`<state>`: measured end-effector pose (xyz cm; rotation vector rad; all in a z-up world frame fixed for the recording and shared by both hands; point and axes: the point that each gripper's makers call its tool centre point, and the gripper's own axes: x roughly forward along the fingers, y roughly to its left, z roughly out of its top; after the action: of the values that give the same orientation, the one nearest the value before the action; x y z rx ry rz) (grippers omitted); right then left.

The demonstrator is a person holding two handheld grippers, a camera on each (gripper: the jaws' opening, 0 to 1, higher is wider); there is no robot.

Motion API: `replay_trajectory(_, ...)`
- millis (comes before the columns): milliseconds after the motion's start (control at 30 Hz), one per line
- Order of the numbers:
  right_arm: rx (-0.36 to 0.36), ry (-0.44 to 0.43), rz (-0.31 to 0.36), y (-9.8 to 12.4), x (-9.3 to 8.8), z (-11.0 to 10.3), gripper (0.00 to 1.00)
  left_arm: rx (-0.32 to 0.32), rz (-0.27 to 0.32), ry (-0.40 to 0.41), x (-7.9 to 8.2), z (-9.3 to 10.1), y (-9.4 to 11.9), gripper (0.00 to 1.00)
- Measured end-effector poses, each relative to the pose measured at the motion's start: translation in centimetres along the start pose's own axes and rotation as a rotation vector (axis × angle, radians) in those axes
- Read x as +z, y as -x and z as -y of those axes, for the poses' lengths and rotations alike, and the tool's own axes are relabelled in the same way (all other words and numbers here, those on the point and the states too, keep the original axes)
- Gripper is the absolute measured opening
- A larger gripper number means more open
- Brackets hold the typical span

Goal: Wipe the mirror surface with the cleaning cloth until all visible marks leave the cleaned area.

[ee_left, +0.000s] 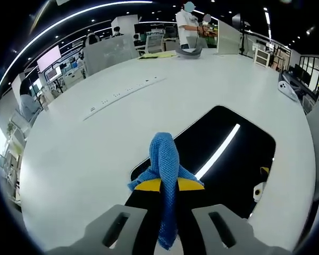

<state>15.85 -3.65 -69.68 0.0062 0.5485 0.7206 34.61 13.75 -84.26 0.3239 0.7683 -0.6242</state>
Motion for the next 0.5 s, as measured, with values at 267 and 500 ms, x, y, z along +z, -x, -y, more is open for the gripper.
replay_trajectory(267, 0.012, 0.010, -0.005, -0.17, -0.08, -0.32, 0.96, 0.005, 0.011, -0.013, -0.52, 0.33, 0.45, 0.06)
replay_trajectory(500, 0.014, 0.013, -0.004, -0.13, -0.08, -0.44, 0.96, 0.007, 0.009, -0.015, -0.75, 0.50, 0.79, 0.06)
